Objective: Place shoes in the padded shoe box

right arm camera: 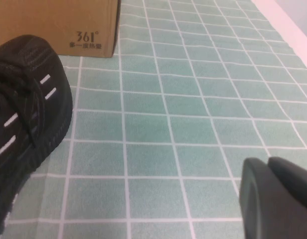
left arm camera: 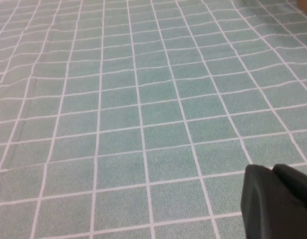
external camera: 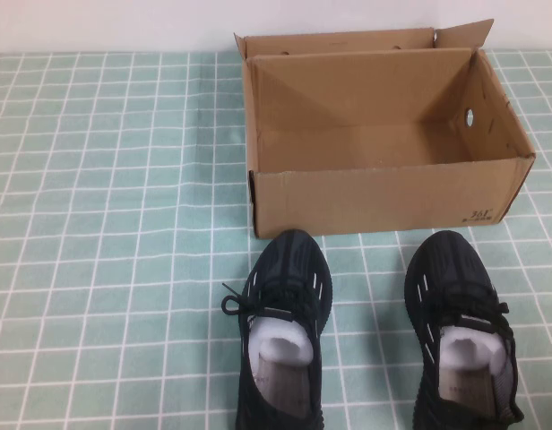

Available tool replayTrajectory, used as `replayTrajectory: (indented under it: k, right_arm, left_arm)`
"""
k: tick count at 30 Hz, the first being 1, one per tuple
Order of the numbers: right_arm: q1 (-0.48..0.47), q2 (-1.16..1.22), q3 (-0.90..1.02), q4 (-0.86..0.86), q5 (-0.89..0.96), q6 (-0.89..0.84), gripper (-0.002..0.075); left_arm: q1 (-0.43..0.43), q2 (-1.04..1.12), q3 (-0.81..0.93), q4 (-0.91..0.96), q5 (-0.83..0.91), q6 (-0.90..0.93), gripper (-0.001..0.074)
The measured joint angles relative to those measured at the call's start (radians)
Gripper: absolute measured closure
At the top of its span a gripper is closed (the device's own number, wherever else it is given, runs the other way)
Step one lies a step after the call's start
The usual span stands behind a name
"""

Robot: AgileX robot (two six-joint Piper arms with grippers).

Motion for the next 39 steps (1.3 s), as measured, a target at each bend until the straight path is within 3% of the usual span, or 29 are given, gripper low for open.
replayTrajectory:
  k: [15, 24, 28, 35, 39]
  right_arm:
    - [0.000, 0.000, 0.000, 0.000, -0.006, 0.000, 0.0733]
    - [0.000, 0.000, 0.000, 0.000, -0.173, 0.000, 0.0733]
    - [0.000, 0.000, 0.000, 0.010, -0.325, 0.000, 0.0733]
    - [0.000, 0.000, 0.000, 0.045, -0.782, 0.000, 0.0733]
    - [0.000, 0.000, 0.000, 0.075, -0.905, 0.000, 0.0733]
  left_arm:
    - [0.000, 0.000, 0.000, -0.002, 0.000, 0.000, 0.0739]
    - [0.000, 0.000, 0.000, -0.002, 0.000, 0.000, 0.0739]
    - [0.000, 0.000, 0.000, -0.004, 0.000, 0.000, 0.0739]
    - [0.000, 0.000, 0.000, -0.004, 0.000, 0.000, 0.0740]
    - [0.000, 0.000, 0.000, -0.004, 0.000, 0.000, 0.0739]
